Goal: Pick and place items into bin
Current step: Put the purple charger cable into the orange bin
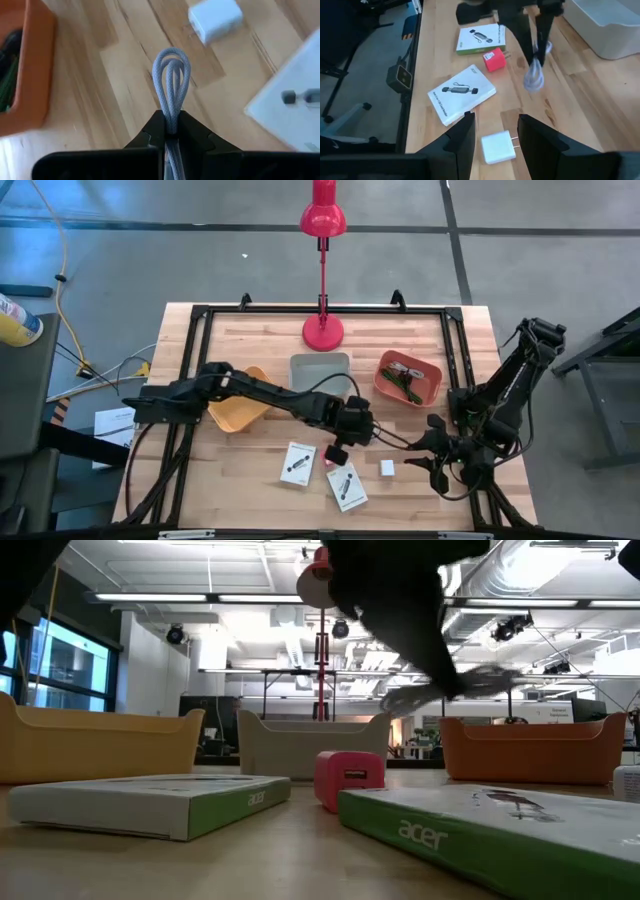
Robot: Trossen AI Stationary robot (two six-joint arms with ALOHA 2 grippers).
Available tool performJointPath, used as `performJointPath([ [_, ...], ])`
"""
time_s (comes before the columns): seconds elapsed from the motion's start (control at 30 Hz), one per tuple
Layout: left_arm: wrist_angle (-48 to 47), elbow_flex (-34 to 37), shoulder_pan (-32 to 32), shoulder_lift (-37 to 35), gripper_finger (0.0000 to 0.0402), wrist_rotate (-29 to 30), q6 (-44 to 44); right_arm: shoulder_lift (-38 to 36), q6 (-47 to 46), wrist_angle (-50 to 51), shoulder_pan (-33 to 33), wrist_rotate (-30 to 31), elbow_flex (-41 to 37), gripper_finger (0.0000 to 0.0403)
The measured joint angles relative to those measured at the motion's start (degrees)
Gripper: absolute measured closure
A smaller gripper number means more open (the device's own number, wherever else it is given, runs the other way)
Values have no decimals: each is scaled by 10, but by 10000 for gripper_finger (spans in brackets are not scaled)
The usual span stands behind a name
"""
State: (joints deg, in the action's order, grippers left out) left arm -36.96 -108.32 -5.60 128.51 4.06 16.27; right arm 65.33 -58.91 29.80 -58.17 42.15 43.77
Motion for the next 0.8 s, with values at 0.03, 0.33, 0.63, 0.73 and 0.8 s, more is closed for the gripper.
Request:
performJointPath([
  [0.03, 24, -2, 3, 8, 390, 0, 0, 1, -3, 3, 0, 1, 0, 265],
  [0.33, 40, -1, 23, 24, 368, -12, -40, 4, -7, 19, 4, 2, 0, 265],
  [0.63, 45, -1, 26, 23, 248, -26, -69, 4, -33, 43, 13, -17, 0, 265],
  [0.73, 40, -2, 26, 21, 206, -52, -69, 4, -32, 43, 13, -2, 0, 265],
  [0.8, 29, -10, 26, 18, 183, -72, -64, 4, -30, 43, 21, 4, 0, 265],
])
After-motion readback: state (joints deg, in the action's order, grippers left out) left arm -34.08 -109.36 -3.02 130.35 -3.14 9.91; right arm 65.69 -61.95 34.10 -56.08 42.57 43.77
